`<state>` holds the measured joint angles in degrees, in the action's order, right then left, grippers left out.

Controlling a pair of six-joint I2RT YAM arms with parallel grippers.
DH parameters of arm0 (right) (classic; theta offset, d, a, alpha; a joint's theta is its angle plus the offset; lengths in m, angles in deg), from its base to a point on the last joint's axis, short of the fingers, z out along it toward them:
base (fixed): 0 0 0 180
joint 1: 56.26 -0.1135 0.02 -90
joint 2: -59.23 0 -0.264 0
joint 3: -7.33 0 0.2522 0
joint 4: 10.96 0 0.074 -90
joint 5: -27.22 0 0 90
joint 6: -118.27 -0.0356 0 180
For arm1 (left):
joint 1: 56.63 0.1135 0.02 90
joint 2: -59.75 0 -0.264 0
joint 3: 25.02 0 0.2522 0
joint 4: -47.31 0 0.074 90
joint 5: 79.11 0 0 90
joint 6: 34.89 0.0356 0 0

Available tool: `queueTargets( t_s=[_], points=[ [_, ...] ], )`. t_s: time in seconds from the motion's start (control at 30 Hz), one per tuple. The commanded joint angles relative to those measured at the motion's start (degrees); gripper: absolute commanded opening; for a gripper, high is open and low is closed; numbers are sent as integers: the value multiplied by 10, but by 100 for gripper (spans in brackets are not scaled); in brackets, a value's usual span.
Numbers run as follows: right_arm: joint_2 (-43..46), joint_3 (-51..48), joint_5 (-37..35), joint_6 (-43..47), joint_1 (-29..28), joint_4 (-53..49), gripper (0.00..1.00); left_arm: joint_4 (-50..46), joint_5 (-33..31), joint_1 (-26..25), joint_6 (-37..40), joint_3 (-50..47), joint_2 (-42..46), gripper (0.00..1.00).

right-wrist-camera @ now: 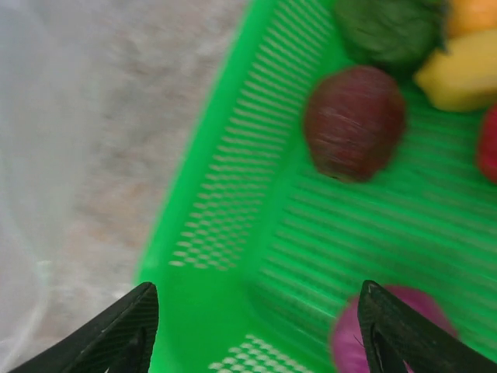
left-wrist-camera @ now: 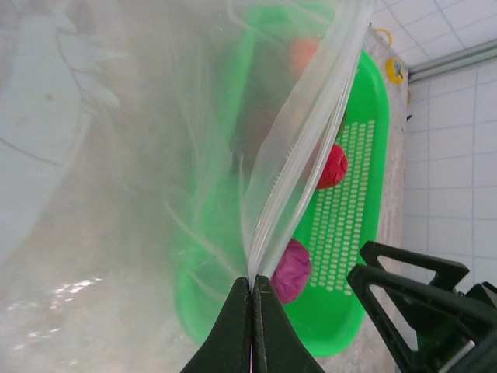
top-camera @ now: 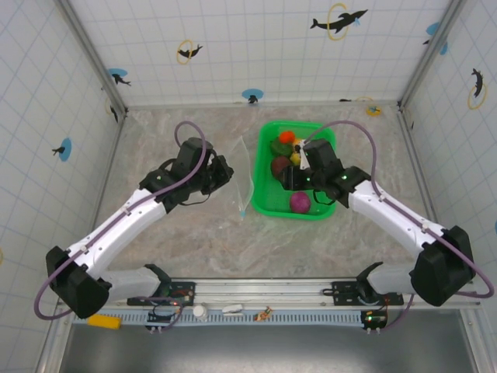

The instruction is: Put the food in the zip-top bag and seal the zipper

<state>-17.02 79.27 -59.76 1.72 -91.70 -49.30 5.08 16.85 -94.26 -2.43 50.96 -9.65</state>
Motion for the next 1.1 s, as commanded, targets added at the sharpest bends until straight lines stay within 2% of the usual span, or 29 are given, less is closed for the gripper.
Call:
queueTargets(
  t_s=[0.0, 0.03, 0.1, 0.23, 0.43, 0.53, 0.67, 0.9, 1.07],
  points=[
    [-32, 12, -67, -21, 4, -88, 85, 88, 80, 13, -9, -29, 12, 0],
    [-39, 10, -79, -41, 3, -92, 95, 94, 93, 16, -5, -35, 9, 0],
    [-53, 9, -104, -92, 4, -106, 96, 116, 129, 22, 8, -45, 2, 0],
    [-95, 21, -91, -152, 5, -123, 95, 129, 176, 33, 23, -53, -14, 0],
    [-150, 35, -103, -180, -7, -126, 91, 141, 204, 55, 17, -58, -10, 0],
    [-165, 27, -108, -181, -11, -118, 89, 166, 223, 71, -2, -91, 4, 0],
    [-174, 17, -128, -176, -10, -103, 80, 217, 247, 81, -32, -127, 14, 0],
    [-151, 22, -154, -147, -13, -90, 54, 234, 240, 81, -38, -135, 20, 0],
    [-106, 48, -162, -112, -15, -104, 53, 208, 198, 81, -35, -126, 32, 0]
  ],
)
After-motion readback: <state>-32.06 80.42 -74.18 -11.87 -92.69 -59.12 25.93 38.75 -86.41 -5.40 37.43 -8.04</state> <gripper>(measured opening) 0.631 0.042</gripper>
